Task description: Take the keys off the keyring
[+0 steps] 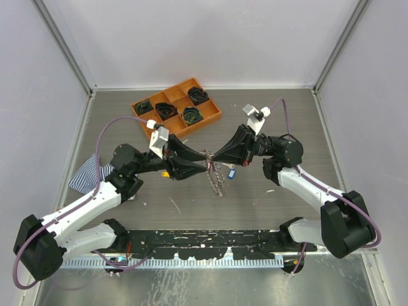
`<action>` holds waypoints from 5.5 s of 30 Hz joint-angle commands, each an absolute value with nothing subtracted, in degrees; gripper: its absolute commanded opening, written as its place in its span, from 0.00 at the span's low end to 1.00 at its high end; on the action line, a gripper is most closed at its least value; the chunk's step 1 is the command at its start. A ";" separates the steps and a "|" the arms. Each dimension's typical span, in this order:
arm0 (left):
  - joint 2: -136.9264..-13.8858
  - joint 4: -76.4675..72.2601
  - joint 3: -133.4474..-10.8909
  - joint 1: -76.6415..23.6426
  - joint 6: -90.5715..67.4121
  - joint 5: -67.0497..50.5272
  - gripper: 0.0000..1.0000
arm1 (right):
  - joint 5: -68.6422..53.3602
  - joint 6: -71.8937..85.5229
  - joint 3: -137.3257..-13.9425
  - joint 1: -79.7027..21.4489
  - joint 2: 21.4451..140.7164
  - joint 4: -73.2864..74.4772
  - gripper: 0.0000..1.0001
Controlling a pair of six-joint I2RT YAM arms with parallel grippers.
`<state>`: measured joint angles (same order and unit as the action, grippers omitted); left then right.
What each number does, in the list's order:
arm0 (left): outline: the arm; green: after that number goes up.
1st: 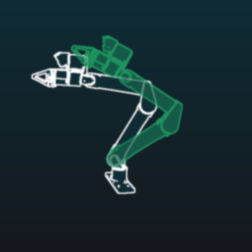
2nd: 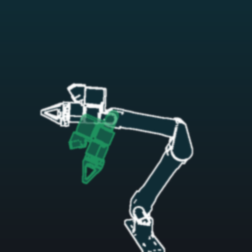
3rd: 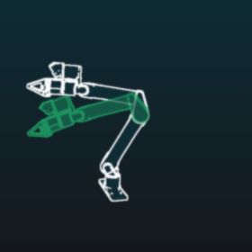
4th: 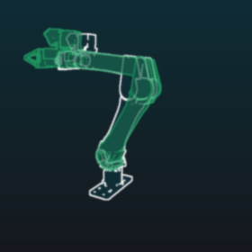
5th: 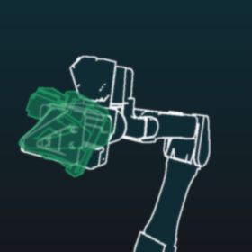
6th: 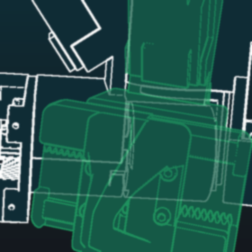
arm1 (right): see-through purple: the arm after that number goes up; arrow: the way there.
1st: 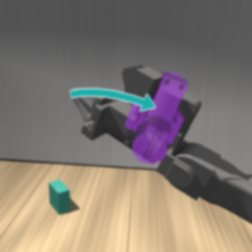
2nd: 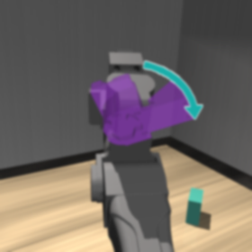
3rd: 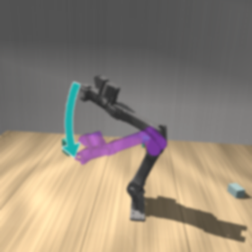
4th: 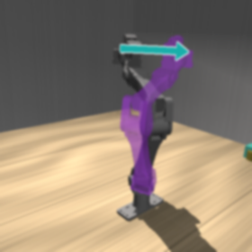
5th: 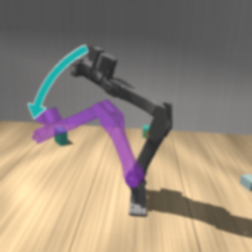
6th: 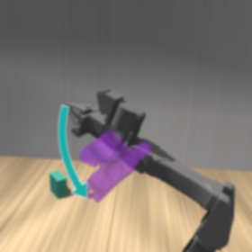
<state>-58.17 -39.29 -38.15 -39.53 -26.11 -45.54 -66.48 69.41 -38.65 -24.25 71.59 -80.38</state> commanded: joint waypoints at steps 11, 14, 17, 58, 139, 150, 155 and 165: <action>-58.87 -44.84 -41.71 -41.76 -25.92 -46.06 0.35 | -64.12 69.87 -39.21 -24.00 71.25 -85.34 0.01; -59.18 -44.87 -41.83 -41.85 -26.00 -45.77 0.29 | -64.22 69.87 -39.12 -24.06 71.20 -85.41 0.01; -59.24 -44.86 -41.84 -41.88 -26.18 -45.19 0.21 | -64.31 69.82 -39.12 -24.04 71.11 -85.30 0.01; -86.71 -30.32 -37.13 -41.96 -49.65 -18.21 0.00 | -59.44 -13.07 -50.67 0.83 57.88 12.19 0.01; -49.42 36.05 -87.06 -36.78 -15.39 -6.33 0.98 | -17.44 14.90 -104.47 1.03 63.19 37.02 1.00; -49.90 35.51 -85.69 -36.70 -14.78 -6.24 0.98 | -17.92 14.41 -105.31 1.06 64.37 37.00 1.00; -50.05 34.82 -85.05 -36.74 -14.50 -6.06 0.98 | -18.20 14.15 -105.73 1.09 65.33 36.79 1.00; -49.54 34.49 -84.08 -36.74 -14.59 -6.13 0.98 | -18.20 13.16 -104.40 1.49 64.39 36.39 1.00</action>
